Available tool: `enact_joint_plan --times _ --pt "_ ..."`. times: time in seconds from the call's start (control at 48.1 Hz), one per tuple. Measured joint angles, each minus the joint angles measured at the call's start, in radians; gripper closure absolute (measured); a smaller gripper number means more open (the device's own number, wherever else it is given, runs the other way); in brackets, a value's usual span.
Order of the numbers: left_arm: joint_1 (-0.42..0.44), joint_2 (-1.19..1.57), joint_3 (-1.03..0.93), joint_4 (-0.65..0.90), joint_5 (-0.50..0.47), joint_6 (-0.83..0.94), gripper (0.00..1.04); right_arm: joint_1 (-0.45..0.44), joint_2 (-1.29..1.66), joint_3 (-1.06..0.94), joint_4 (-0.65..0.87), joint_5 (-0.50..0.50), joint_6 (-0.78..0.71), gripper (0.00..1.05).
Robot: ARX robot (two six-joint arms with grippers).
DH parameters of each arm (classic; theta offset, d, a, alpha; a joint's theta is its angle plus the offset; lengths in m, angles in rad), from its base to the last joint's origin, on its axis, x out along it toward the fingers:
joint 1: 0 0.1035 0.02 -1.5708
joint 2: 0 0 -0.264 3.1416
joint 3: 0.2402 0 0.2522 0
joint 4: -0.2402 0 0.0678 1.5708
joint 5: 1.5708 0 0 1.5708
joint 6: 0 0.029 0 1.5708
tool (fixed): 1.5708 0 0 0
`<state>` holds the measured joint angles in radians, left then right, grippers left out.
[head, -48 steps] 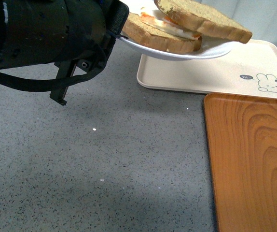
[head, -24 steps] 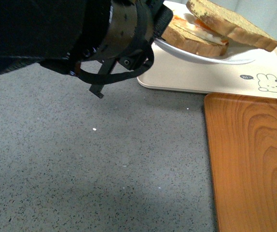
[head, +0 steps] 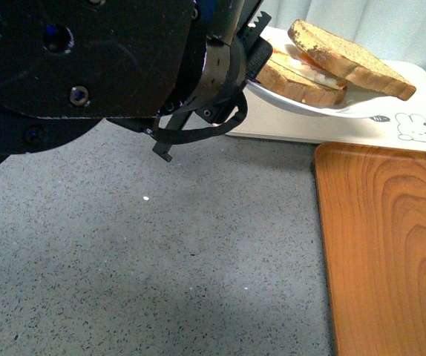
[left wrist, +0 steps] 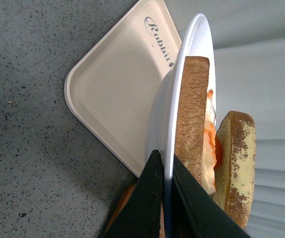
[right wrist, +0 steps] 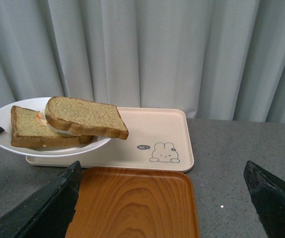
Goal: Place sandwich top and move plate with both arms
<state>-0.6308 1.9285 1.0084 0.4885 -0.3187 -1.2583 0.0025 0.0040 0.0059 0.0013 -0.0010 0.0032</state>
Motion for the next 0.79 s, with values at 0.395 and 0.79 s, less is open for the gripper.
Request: enact_joint_plan --times 0.395,0.79 --pt "-0.025 0.1 0.063 -0.006 0.011 0.0 1.01 0.0 0.0 0.0 0.0 0.0 0.0 0.09" --pt "-0.031 0.14 0.097 -0.014 0.026 0.001 1.01 0.0 0.0 0.0 0.0 0.0 0.0 0.09"
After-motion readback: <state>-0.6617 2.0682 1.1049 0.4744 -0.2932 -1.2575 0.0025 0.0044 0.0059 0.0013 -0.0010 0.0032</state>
